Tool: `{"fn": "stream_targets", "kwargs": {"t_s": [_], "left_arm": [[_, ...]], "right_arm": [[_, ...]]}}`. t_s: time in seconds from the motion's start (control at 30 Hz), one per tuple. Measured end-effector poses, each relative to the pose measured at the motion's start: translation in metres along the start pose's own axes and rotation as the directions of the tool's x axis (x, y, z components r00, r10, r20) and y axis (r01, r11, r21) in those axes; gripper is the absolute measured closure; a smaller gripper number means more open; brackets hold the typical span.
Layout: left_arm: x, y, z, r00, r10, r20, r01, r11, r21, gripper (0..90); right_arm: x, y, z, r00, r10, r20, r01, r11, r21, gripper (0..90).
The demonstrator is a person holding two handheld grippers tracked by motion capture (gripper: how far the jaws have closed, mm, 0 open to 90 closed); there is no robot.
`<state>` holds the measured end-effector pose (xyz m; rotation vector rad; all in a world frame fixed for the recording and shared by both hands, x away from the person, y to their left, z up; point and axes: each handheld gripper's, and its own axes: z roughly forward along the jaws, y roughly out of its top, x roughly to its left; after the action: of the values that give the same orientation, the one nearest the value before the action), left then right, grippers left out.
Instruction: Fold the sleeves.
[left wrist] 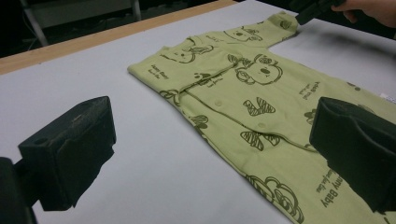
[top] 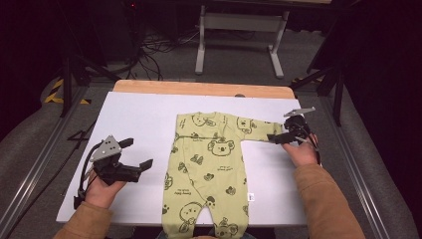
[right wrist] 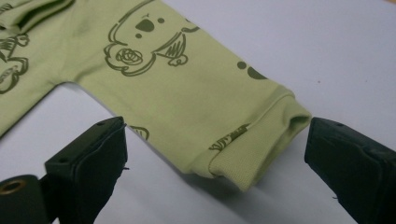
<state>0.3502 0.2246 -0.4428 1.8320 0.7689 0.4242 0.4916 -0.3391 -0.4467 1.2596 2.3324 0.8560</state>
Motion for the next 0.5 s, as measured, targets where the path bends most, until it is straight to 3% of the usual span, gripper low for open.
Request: {"fn": "stream_targets", "kwargs": {"t_s": [0.27, 0.5], "left_arm": [[0.001, 0.0, -0.002, 1.0, -0.001, -0.002, 0.001, 1.0, -0.006, 1.4], [0.0, -0.001, -0.003, 1.0, -0.003, -0.005, 0.003, 1.0, -0.006, 1.5]], "right_arm": [[-0.008, -0.005, 0.01, 0.9981, 0.061, -0.004, -0.061, 0.996, 0.059, 7.3], [-0.009, -0.006, 0.014, 0.9944, 0.098, -0.04, -0.094, 0.991, 0.094, 16.6]]}}
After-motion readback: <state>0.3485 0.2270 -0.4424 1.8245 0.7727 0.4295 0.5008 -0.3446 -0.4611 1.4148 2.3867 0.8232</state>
